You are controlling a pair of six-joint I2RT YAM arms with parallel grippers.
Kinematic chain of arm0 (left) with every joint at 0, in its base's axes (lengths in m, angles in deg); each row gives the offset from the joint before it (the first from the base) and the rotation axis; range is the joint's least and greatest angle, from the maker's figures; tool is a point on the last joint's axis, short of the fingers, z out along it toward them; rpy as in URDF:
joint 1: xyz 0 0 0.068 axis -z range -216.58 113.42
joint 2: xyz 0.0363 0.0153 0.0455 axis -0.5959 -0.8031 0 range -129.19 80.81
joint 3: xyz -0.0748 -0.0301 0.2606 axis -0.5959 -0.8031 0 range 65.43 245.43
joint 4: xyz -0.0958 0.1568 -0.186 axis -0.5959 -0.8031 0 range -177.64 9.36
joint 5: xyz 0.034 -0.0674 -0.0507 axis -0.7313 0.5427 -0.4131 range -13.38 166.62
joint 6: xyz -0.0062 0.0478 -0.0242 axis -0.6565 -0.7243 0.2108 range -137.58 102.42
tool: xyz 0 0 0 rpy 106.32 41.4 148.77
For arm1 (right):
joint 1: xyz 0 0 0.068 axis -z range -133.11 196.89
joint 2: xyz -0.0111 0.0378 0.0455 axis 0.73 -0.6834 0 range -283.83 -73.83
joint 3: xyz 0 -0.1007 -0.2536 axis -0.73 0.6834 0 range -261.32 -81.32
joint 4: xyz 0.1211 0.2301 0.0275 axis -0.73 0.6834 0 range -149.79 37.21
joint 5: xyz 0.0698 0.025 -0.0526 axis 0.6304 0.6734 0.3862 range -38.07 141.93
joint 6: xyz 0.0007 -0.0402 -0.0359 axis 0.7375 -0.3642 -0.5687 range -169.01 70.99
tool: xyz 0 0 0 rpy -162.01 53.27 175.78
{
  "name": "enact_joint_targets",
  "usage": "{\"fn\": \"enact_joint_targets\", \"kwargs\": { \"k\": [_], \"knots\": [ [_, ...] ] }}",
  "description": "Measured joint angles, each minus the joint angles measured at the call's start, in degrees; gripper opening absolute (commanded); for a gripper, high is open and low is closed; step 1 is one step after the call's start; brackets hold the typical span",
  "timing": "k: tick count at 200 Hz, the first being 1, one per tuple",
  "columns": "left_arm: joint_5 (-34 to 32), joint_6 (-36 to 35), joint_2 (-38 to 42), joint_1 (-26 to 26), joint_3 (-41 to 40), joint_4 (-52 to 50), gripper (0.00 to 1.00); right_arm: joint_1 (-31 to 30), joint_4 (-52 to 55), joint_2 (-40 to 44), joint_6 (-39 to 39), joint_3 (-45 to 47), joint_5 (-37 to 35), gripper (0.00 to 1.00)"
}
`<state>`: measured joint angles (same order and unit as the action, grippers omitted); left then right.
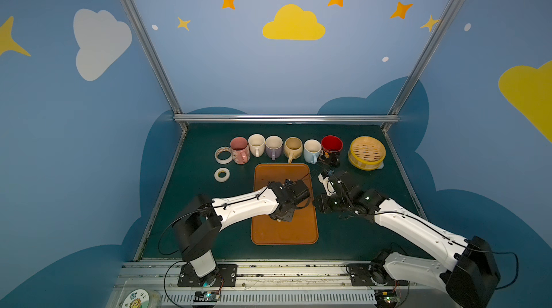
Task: Turn the mug right side up
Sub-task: Pick up the mug from the tray.
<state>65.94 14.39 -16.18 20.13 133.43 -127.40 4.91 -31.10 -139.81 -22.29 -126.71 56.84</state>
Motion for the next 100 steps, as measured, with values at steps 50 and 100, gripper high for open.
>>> {"fn": "enact_joint_targets", "kwargs": {
  "k": [50, 100],
  "knots": [
    [-0.9, -0.2, -1.3, 0.0, 0.3, 0.0, 0.25, 0.1, 0.0, 0.4, 0.0, 0.0, 0.2, 0.42],
    [-1.3, -0.2, -2.3, 0.0, 0.4, 0.3, 0.16, 0.3, 0.5, 1.5, -0.2, 0.0, 0.2, 0.42]
  ]
}}
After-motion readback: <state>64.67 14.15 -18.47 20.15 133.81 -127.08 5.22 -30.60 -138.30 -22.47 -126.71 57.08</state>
